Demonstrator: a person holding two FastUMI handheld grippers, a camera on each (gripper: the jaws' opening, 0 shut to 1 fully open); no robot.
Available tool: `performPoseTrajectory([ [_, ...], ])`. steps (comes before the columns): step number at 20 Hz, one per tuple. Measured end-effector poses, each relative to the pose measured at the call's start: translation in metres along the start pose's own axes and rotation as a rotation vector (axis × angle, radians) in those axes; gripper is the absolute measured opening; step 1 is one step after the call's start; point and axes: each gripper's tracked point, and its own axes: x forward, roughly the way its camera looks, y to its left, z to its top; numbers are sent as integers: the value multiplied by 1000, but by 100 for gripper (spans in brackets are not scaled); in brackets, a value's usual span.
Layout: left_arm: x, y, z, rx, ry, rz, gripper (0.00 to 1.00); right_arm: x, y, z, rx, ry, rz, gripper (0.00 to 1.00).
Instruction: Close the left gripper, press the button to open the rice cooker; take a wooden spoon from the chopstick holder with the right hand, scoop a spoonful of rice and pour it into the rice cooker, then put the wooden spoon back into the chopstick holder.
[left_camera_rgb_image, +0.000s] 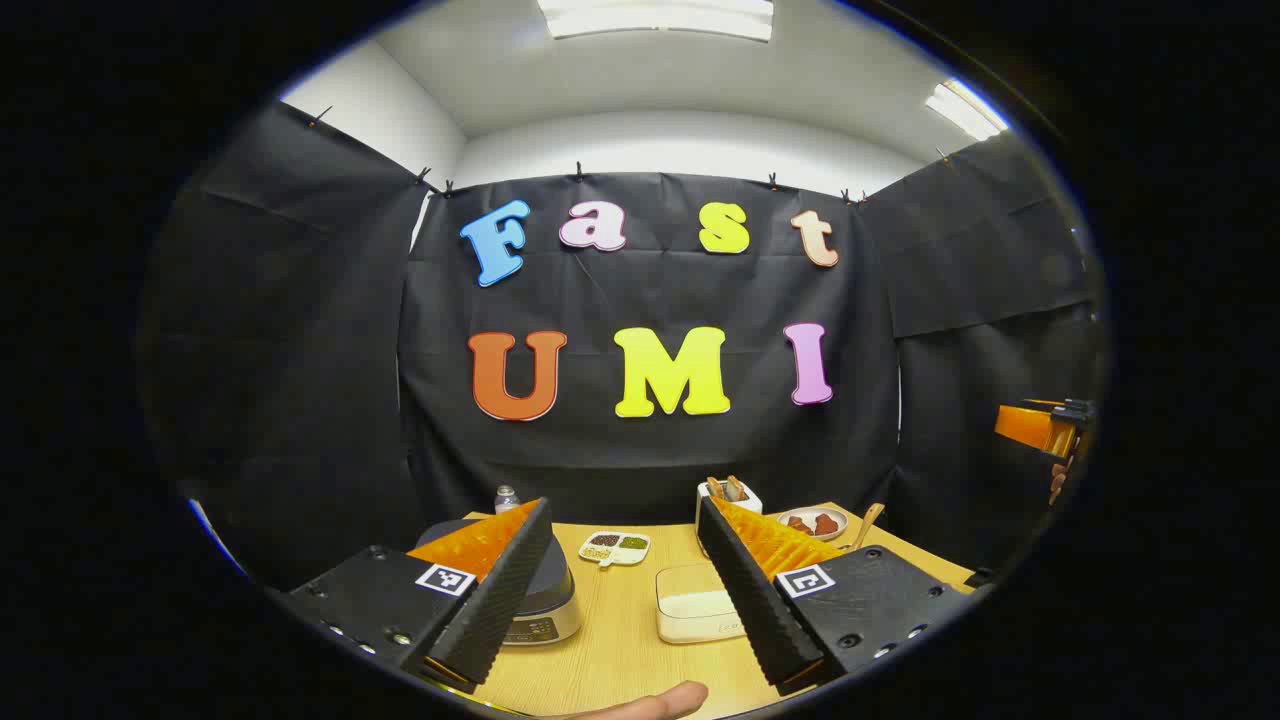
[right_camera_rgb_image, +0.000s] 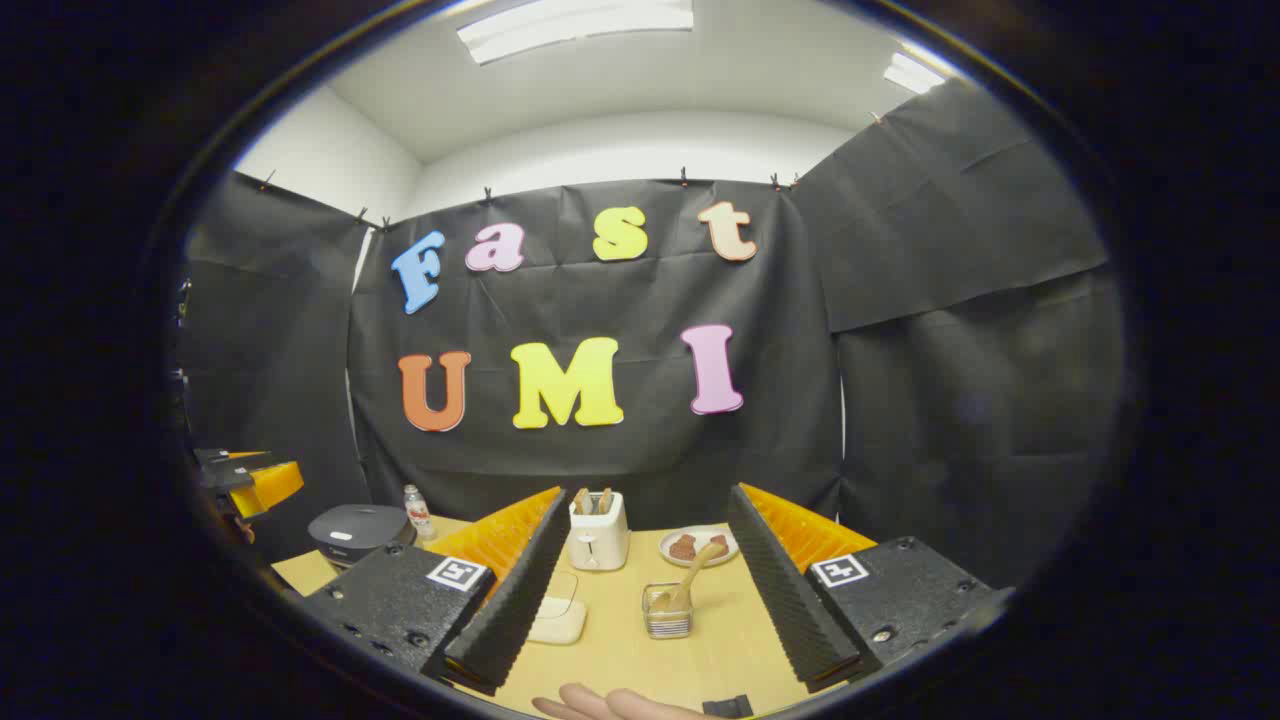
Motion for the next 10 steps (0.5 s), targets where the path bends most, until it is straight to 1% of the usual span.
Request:
performPoseTrajectory([
  [1,1,0,-1,-5,1,-2,94,0,0,-1,-1,0,0,100],
  [3,-1,-7,-7,-27,11,-32,94,1,5,-2,-8,-9,25,100],
  [4,-4,-12,-6,-35,6,-53,94,2,9,-1,-12,-16,40,97],
  [5,-6,-12,-5,-34,0,-60,94,3,5,-5,-16,-15,40,100],
  [6,-8,-10,-5,-24,1,-54,94,4,3,-8,-18,-11,40,100],
  [7,-10,-9,-9,-10,5,-48,94,5,5,-11,-17,-5,45,96],
  [8,-12,-11,-9,0,6,-50,94,6,6,-14,-14,4,47,100],
  [9,-13,-11,-10,9,3,-52,94,6,5,-15,-11,7,47,96],
  [10,-13,-9,-9,13,-1,-46,94,7,4,-14,-12,7,45,100],
])
